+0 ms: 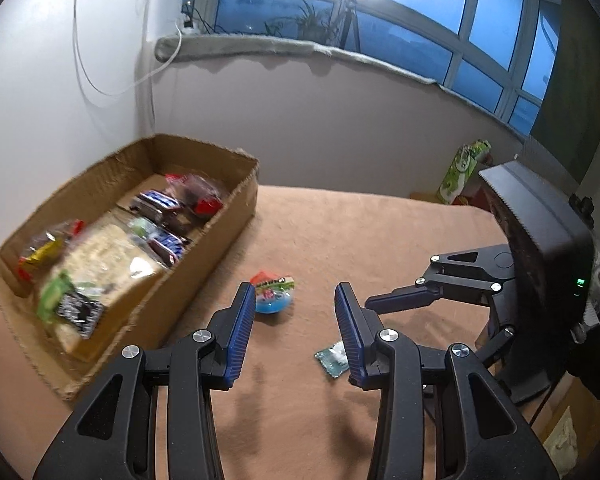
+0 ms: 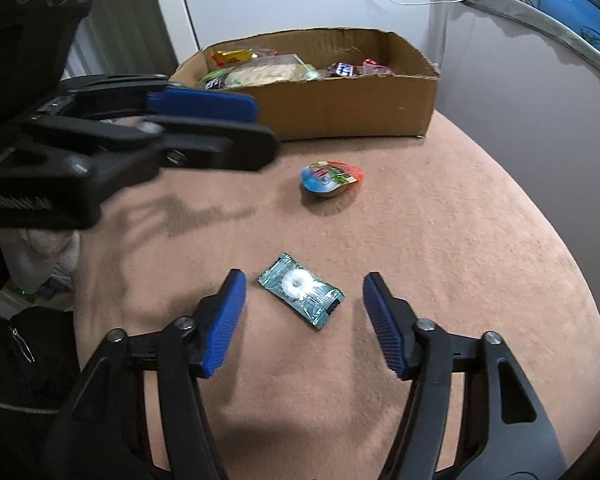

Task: Organize snacks
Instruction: 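Grasp the green mint candy with the right tool while the left grasps the red-capped jelly cup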

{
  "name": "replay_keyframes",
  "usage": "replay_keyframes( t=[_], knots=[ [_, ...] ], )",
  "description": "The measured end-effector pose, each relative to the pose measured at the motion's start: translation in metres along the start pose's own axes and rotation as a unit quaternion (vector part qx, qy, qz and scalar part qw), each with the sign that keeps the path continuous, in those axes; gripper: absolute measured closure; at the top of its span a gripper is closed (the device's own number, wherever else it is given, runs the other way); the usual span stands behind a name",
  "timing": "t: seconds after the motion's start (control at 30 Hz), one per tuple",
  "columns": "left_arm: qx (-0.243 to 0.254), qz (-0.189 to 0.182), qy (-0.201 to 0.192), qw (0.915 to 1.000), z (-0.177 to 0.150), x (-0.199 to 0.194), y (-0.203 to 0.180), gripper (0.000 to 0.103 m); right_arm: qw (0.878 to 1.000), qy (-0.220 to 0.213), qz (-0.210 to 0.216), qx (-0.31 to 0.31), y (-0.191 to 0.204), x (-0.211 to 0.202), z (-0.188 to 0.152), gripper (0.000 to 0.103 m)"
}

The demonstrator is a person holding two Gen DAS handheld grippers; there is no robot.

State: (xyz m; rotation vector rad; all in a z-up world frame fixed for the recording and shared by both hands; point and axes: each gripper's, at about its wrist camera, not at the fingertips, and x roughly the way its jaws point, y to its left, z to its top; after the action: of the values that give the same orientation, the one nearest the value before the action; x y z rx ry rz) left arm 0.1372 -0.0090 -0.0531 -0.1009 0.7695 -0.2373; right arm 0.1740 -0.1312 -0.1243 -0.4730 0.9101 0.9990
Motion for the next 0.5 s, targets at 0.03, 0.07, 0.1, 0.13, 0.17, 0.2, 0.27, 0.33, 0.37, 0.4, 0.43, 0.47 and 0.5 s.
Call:
replay_keyframes(
  t=[0.03, 0.07, 0.1, 0.13, 0.17, 0.2, 0.27, 0.33, 0.37, 0.4, 0.43, 0.47, 0.5],
  knots=[
    [-0.001, 0.001, 0.004, 1.0, -0.001, 0.004, 0.0, 0.063, 1.0, 0.002, 0.004, -0.003, 0.001, 0.003, 0.001, 0.043],
    [-0.001, 0.0, 0.007, 1.0, -0.001, 0.007, 0.0, 0.063, 1.0, 0.003, 0.006, -0.006, 0.001, 0.004, 0.001, 0.043],
    [-0.001, -0.001, 0.012, 0.9999, -0.002, 0.011, 0.0, 0.063, 1.0, 0.005, 0.007, -0.01, 0.002, 0.006, 0.001, 0.043],
    [-0.004, -0.003, 0.016, 0.9999, -0.003, 0.015, 0.0, 0.063, 1.0, 0.008, 0.006, -0.015, 0.003, 0.009, 0.001, 0.043],
    [-0.006, -0.005, 0.019, 0.9998, -0.004, 0.018, 0.001, 0.063, 1.0, 0.01, 0.007, -0.019, 0.004, 0.011, 0.001, 0.043],
    [-0.008, -0.004, 0.022, 0.9997, -0.005, 0.021, 0.002, 0.063, 1.0, 0.011, 0.008, -0.022, 0.004, 0.013, 0.002, 0.043],
    [-0.01, -0.002, 0.028, 0.9996, -0.005, 0.028, 0.003, 0.063, 0.999, 0.014, 0.01, -0.027, 0.005, 0.018, 0.003, 0.043],
    [-0.004, 0.003, 0.031, 0.9995, -0.005, 0.033, 0.002, 0.063, 0.999, 0.017, 0.013, -0.03, 0.006, 0.021, 0.003, 0.043],
    [-0.002, 0.006, 0.032, 0.9995, -0.005, 0.035, 0.002, 0.063, 0.999, 0.018, 0.014, -0.032, 0.006, 0.023, 0.003, 0.043],
    [0.0, 0.011, 0.033, 0.9994, -0.004, 0.038, 0.002, 0.063, 0.999, 0.018, 0.015, -0.032, 0.005, 0.024, 0.003, 0.043],
    [0.0, 0.013, 0.036, 0.9993, -0.004, 0.041, 0.003, 0.063, 0.999, 0.017, 0.017, -0.031, 0.004, 0.025, 0.004, 0.043],
    [-0.002, 0.015, 0.039, 0.9991, -0.004, 0.043, 0.005, 0.063, 0.999, 0.014, 0.021, -0.03, 0.003, 0.025, 0.004, 0.043],
    [-0.003, 0.016, 0.041, 0.999, -0.003, 0.046, 0.006, 0.063, 0.999, 0.013, 0.023, -0.029, 0.002, 0.025, 0.004, 0.043]
  ],
)
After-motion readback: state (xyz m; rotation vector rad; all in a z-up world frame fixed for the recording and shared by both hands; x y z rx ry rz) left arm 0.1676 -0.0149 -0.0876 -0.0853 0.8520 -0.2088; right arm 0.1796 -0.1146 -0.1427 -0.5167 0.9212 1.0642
